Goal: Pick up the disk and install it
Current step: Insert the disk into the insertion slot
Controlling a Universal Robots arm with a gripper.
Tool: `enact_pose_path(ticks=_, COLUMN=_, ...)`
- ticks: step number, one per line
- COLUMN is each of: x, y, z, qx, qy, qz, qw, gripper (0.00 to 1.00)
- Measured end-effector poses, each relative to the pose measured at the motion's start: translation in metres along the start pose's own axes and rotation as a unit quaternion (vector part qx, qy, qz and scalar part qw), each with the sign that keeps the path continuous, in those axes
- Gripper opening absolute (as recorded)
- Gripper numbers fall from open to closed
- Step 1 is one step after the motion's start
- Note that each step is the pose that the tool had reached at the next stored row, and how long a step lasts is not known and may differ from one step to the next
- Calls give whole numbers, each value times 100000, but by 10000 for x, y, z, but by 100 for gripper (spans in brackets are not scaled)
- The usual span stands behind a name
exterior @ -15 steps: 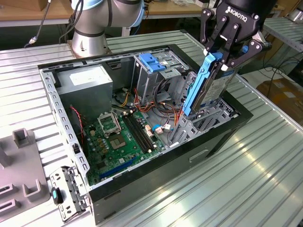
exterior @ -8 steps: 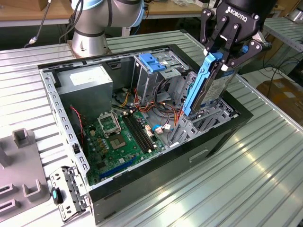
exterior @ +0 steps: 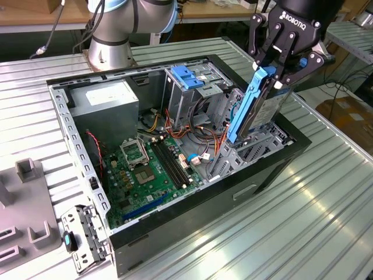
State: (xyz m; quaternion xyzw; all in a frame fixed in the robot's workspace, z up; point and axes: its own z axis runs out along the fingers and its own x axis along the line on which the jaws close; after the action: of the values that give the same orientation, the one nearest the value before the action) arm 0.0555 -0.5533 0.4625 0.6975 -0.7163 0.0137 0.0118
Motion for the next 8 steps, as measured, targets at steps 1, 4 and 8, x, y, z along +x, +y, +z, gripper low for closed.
enact_pose_path(ticks=1, x=0, y=-8, z=8, qx=-1, qy=1, qz=4, qw=100000, gripper=37)
enact_pose_path(ticks=4, x=-2, y=-30, z=34, qx=-3, qy=9, qz=5, qw=100000, gripper=37)
enact_pose_path(ticks=8, x=-3, y=-46, z=57, qx=-18, qy=-2, qz=28, qw=100000, gripper=37)
